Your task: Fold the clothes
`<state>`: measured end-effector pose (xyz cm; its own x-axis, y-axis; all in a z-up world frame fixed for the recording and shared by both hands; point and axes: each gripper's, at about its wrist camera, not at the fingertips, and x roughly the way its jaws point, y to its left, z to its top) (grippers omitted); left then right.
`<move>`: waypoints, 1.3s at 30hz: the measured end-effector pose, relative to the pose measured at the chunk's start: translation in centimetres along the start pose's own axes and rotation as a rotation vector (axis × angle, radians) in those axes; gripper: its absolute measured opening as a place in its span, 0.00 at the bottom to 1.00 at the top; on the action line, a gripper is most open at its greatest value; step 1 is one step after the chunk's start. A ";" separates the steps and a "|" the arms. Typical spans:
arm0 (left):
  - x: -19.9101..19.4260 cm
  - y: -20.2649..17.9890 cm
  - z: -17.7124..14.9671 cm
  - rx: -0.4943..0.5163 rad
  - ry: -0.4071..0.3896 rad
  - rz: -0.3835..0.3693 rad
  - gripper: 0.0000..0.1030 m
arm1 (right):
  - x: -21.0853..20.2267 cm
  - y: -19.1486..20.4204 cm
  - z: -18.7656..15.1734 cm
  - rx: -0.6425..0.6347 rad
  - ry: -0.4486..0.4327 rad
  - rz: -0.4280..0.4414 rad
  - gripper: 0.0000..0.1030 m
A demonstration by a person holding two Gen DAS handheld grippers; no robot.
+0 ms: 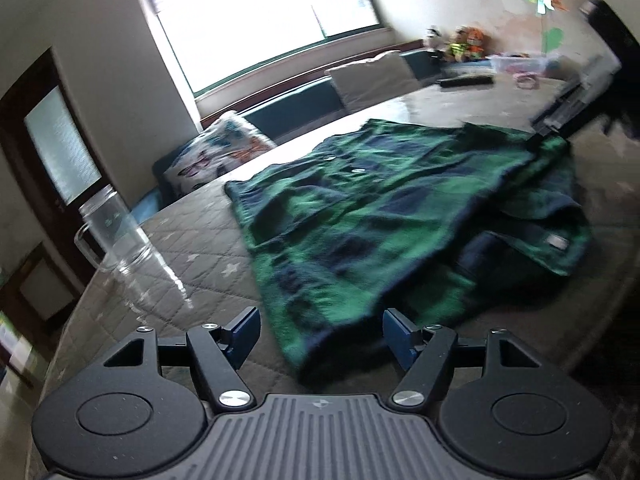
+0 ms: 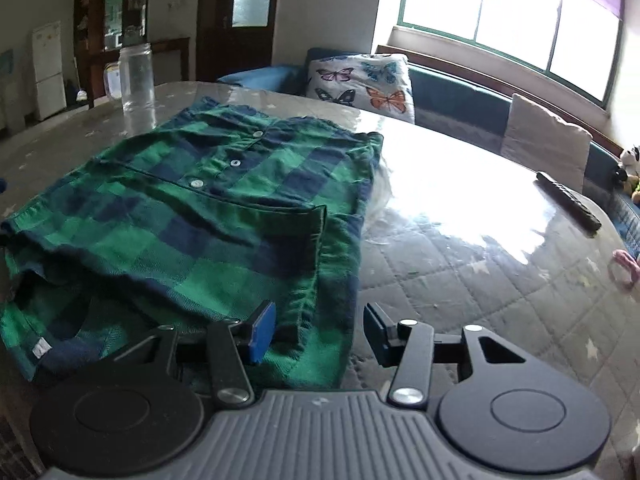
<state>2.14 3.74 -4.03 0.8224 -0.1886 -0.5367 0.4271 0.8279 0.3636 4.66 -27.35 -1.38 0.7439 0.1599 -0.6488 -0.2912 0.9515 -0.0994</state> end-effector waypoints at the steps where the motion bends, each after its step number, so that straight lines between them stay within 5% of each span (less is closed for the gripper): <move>1: -0.1 -0.3 0.0 0.015 -0.002 -0.013 0.69 | -0.3 0.2 0.1 -0.006 -0.014 0.002 0.48; 12: -0.1 -3.5 0.4 0.110 -0.032 -0.126 0.69 | 1.4 5.1 2.2 -0.102 -0.051 0.176 0.50; 23: 0.3 -5.0 1.0 0.160 -0.093 -0.204 0.67 | 0.0 4.9 0.8 -0.125 0.000 0.163 0.55; 31: 0.5 -5.2 1.2 0.171 -0.102 -0.266 0.42 | -1.6 3.5 0.6 -0.111 -0.020 0.167 0.59; 33: 0.6 -5.2 1.2 0.164 -0.102 -0.287 0.27 | -2.0 3.3 0.4 -0.113 -0.025 0.165 0.59; 39: 0.3 -3.8 2.1 0.076 -0.117 -0.302 0.15 | -3.3 2.7 -0.5 -0.154 -0.011 0.165 0.60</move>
<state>1.59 -0.64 -3.97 0.6904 -0.4823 -0.5391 0.6810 0.6847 0.2596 1.15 -25.46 0.11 0.6850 0.3142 -0.6574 -0.4975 0.8608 -0.1070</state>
